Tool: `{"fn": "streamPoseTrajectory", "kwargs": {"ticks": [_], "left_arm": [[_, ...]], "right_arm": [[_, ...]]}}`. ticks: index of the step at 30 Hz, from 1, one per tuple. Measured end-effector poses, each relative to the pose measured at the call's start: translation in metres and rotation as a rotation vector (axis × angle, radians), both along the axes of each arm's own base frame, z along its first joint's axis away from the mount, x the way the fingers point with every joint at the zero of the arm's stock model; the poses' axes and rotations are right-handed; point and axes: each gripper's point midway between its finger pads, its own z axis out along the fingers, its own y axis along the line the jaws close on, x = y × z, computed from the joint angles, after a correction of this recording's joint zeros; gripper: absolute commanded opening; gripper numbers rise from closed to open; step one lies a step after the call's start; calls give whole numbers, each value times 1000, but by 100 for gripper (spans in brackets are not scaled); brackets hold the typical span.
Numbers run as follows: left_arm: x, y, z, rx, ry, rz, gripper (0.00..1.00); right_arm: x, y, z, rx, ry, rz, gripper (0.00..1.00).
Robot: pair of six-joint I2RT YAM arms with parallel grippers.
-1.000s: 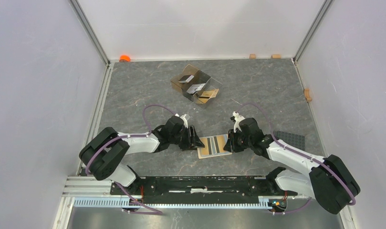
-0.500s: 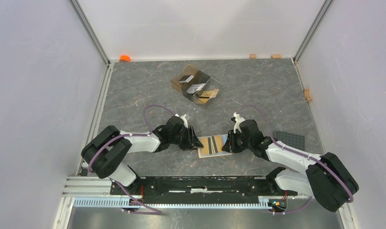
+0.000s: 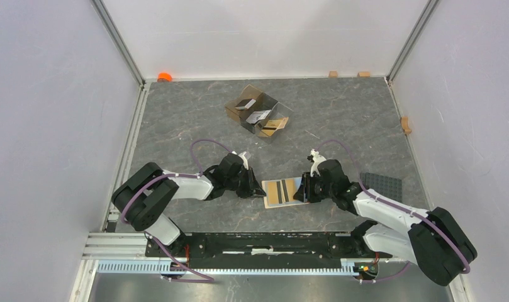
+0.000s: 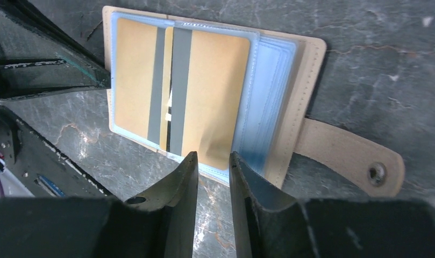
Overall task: Put the credit cards into the card holder
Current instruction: Insert the credit card into the card holder.
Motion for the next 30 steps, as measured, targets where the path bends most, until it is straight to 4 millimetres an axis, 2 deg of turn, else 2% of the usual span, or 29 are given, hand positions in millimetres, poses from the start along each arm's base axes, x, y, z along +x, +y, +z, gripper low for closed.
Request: {"fn": "streamPoseTrajectory", "kwargs": {"ticks": [9, 17, 24, 30], "left_arm": [[0, 0, -1, 4, 0, 2, 14], [0, 1, -1, 6, 1, 2, 11], [0, 1, -1, 6, 1, 2, 10], [0, 1, -1, 6, 1, 3, 9]], "right_arm": [[2, -11, 0, -59, -12, -30, 34], [1, -13, 1, -69, -5, -29, 36], [6, -12, 14, -68, -34, -28, 37], [6, -13, 12, -75, -30, -26, 36]]}}
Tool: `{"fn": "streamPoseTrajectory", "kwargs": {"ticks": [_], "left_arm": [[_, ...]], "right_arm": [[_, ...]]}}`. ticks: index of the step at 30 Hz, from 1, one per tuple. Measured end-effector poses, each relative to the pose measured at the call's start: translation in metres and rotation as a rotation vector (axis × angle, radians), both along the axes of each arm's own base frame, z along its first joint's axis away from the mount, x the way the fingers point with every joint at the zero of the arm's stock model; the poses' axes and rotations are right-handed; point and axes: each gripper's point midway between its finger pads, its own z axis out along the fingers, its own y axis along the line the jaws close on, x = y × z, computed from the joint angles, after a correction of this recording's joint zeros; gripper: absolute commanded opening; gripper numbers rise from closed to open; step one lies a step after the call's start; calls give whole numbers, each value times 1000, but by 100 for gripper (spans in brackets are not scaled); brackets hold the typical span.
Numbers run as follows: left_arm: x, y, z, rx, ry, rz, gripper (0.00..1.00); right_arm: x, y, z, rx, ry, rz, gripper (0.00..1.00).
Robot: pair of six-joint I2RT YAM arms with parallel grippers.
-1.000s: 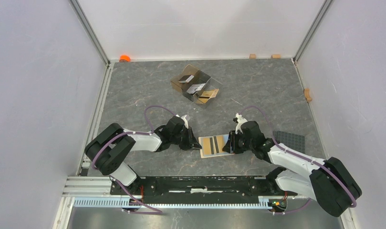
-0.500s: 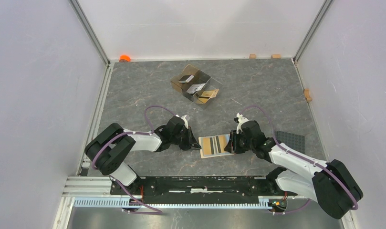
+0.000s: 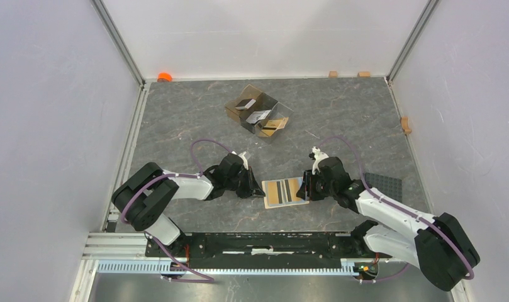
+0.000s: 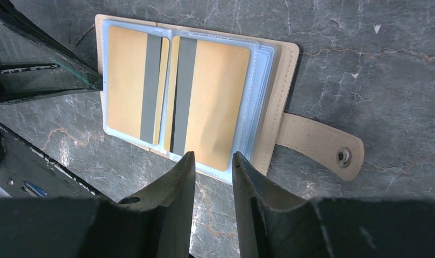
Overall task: Put the credit cards into the card holder
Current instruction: Insert the credit card into the card holder.
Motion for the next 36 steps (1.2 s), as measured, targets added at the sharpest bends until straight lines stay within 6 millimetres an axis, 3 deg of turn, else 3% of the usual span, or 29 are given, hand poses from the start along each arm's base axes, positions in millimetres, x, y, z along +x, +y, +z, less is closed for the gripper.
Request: {"fn": "streamPoseTrajectory", "kwargs": {"ticks": [13, 23, 36], "left_arm": [[0, 0, 0, 1, -1, 1, 7], [0, 0, -1, 0, -2, 1, 6], [0, 1, -1, 0, -2, 1, 5]], "right_arm": [[-4, 4, -12, 18, 25, 11, 36], [-14, 24, -10, 173, 50, 41, 35], [-16, 31, -1, 256, 35, 34, 36]]}}
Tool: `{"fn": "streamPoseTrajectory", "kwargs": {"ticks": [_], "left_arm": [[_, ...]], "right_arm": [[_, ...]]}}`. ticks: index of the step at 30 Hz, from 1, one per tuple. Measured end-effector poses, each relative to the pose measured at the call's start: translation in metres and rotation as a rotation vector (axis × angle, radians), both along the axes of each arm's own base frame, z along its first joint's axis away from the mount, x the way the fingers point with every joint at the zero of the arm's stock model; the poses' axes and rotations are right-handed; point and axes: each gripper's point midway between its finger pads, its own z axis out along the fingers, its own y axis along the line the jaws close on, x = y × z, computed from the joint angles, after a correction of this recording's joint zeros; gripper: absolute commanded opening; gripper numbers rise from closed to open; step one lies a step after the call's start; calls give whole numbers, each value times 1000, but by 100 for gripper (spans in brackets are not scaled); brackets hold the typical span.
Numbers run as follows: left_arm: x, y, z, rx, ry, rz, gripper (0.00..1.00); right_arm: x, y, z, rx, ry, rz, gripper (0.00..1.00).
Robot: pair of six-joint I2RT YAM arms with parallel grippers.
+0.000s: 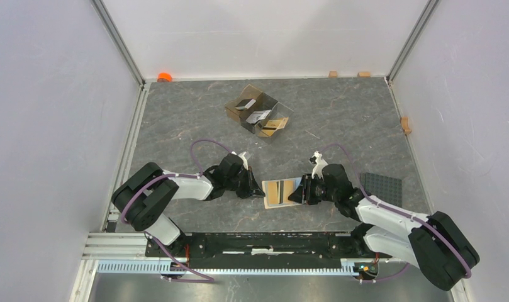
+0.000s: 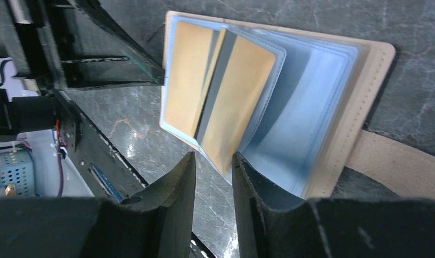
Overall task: Put the credit cards into the card holder
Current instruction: Insert the credit card into the card holder.
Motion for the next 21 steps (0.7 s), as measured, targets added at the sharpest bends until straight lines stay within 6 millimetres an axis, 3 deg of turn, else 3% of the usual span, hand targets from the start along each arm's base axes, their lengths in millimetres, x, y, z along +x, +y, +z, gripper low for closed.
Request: {"fn": "streamPoseTrajectory", "kwargs": {"ticks": [12, 21], "left_arm": [[0, 0, 0, -2, -1, -1, 4], [0, 0, 0, -2, -1, -1, 4]], "right_arm": [[4, 16, 24, 100, -73, 51, 37], [7, 32, 38, 81, -128, 112, 38]]}}
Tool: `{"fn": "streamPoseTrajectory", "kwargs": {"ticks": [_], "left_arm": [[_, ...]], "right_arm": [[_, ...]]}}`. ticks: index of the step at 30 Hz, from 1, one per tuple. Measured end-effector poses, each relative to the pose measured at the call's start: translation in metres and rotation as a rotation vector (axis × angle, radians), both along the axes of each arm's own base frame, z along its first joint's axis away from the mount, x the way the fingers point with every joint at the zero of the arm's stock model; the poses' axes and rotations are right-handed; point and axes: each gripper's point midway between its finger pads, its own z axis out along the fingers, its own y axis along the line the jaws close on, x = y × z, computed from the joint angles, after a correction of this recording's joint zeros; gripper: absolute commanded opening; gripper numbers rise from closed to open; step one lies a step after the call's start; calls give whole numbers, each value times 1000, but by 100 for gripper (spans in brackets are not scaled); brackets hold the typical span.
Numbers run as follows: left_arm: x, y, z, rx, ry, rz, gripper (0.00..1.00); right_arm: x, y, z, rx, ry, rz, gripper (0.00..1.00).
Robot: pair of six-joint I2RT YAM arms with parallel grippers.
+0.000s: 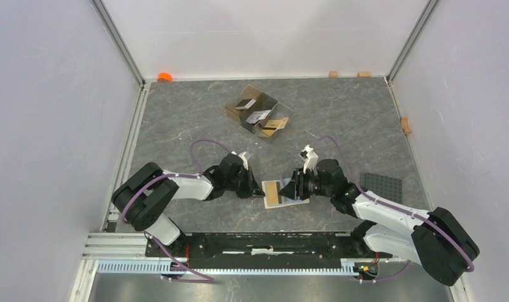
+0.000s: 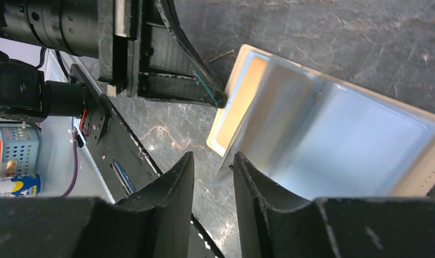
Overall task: Put the credit cards into the card holder
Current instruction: Insert the credit card into the card holder.
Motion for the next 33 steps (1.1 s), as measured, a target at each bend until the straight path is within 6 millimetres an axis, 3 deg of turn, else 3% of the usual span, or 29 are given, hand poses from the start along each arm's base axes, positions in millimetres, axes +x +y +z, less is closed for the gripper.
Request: {"fn": "streamPoseTrajectory", "kwargs": {"ticks": [5, 10, 14, 20, 24, 28, 33], "left_arm": [[0, 0, 0, 0, 0, -1, 4], [0, 0, 0, 0, 0, -1, 13], [0, 1, 2, 1, -8, 3, 32], [-1, 21, 20, 63, -71, 26, 78], [3, 35, 51, 113, -152, 28, 100], [26, 36, 104, 152, -283, -3, 100], [73, 19, 168, 236, -430, -86, 100]], "right_arm": [[3, 10, 6, -38, -42, 30, 39], [0, 14, -4, -88, -40, 54, 40], [-6, 13, -16, -127, -14, 69, 44], [-1, 15, -7, -163, -46, 82, 60], [24, 12, 29, -209, -156, 35, 71], [56, -7, 64, -250, -256, -47, 81], [88, -56, 69, -340, -283, -183, 86]]}}
